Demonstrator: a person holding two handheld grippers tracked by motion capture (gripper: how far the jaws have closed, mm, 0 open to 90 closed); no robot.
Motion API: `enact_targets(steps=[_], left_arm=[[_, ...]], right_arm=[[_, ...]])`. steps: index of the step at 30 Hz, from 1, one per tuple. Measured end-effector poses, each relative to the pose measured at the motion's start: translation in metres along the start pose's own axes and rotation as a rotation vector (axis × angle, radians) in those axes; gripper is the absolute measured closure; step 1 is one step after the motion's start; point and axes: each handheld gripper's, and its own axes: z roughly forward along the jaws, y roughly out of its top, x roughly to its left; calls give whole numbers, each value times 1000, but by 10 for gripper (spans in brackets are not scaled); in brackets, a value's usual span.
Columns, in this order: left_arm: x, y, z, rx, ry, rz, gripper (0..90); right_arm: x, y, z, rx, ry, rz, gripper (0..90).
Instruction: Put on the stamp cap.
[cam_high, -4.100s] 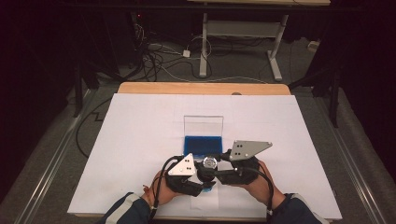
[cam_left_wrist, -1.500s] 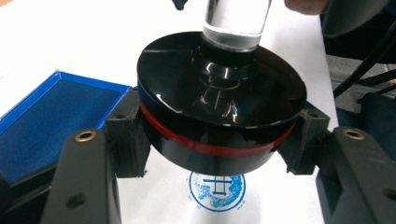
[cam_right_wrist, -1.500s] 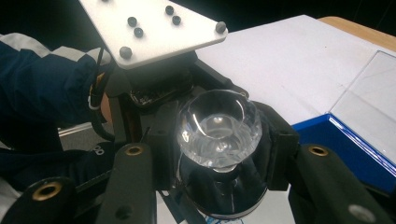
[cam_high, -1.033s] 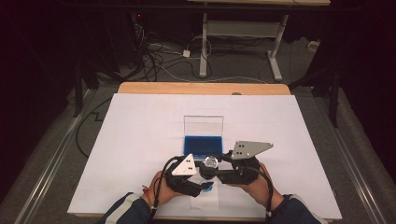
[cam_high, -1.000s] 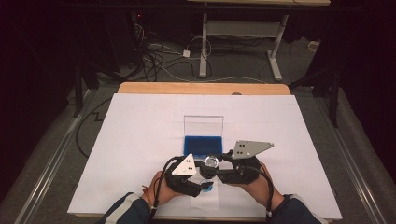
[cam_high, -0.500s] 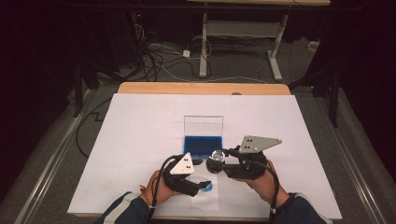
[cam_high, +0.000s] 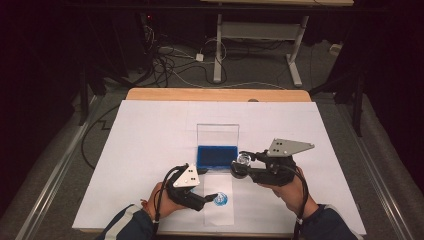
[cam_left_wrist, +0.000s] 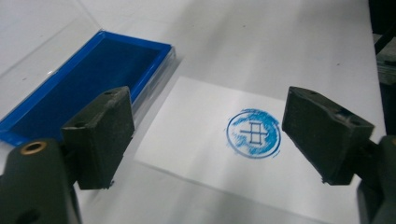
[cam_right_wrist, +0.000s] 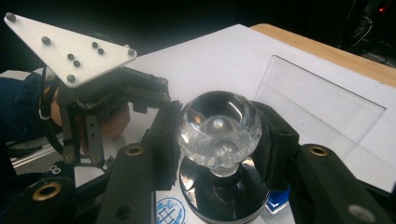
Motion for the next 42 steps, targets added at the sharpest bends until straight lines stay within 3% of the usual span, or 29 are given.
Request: enact_targets(steps=[16, 30, 42], left_arm=[[10, -19, -33, 24, 111, -1, 156], [8, -39, -53, 43, 175, -10, 156], [11, -58, -72, 25, 240, -51, 158]], right_arm=[[-2, 1, -7, 10, -25, -51, 570], [-2, 1, -8, 28, -30, -76, 570], [-6, 2, -10, 25, -34, -80, 570]])
